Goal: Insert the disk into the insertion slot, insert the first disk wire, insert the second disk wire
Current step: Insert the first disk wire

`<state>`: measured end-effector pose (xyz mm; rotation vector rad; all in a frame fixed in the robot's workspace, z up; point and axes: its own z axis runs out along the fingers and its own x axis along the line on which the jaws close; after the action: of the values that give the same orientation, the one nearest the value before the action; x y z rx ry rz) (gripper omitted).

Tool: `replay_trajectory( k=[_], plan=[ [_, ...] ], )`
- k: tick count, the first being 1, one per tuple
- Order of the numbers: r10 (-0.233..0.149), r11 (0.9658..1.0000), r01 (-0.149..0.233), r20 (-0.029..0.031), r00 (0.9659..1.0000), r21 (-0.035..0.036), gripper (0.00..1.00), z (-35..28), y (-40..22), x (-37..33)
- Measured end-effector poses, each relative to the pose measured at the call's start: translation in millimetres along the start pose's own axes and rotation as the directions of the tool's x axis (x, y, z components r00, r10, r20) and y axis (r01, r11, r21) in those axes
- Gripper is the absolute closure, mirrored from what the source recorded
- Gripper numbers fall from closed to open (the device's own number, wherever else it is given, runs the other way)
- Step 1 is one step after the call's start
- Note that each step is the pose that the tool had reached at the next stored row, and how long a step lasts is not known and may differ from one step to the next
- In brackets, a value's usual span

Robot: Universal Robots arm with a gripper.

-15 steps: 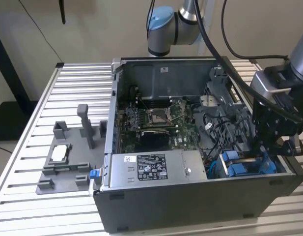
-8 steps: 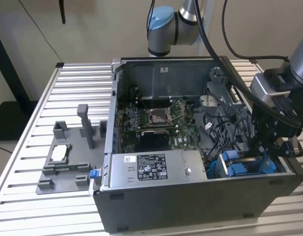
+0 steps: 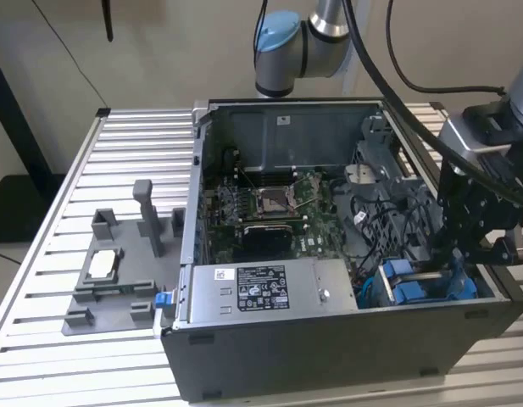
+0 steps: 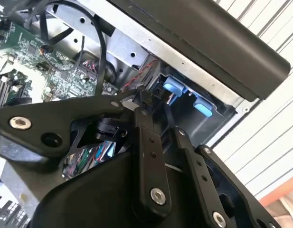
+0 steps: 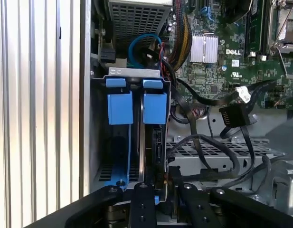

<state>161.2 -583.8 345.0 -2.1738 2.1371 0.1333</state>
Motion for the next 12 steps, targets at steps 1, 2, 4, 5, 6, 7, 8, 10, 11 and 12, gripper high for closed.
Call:
replay_trajectory(
  k=[1,2,4,5,6,7,8,10,11,12],
  plan=[
    [0.000,1.0000,0.000,0.0002,1.0000,-0.0005,0.73,-4.2,0.0,-0.5],
    [0.000,1.0000,0.000,-0.0002,1.0000,-0.0007,0.73,-9.0,0.0,-1.1],
    [0.000,1.0000,0.000,-0.0001,1.0000,-0.0008,0.73,-18.0,0.2,-2.3],
    [0.000,1.0000,0.000,-0.0002,1.0000,-0.0008,0.73,-22.7,0.8,-2.9],
    [0.000,1.0000,0.000,0.0000,1.0000,-0.0008,0.73,-27.1,1.3,-3.5],
    [0.000,1.0000,0.000,-0.0001,1.0000,-0.0008,0.73,-31.7,1.8,-4.1],
    [0.000,1.0000,0.000,-0.0001,1.0000,-0.0008,0.73,-36.1,2.3,-4.6],
    [0.000,1.0000,0.000,0.0000,1.0000,-0.0008,0.73,-41.4,3.3,-6.1],
    [0.000,1.0000,0.000,0.0002,1.0000,-0.0008,0.73,-41.6,4.2,-8.4],
    [0.000,1.0000,0.000,-0.0001,1.0000,-0.0008,0.73,-41.5,4.9,-11.8]
  ],
)
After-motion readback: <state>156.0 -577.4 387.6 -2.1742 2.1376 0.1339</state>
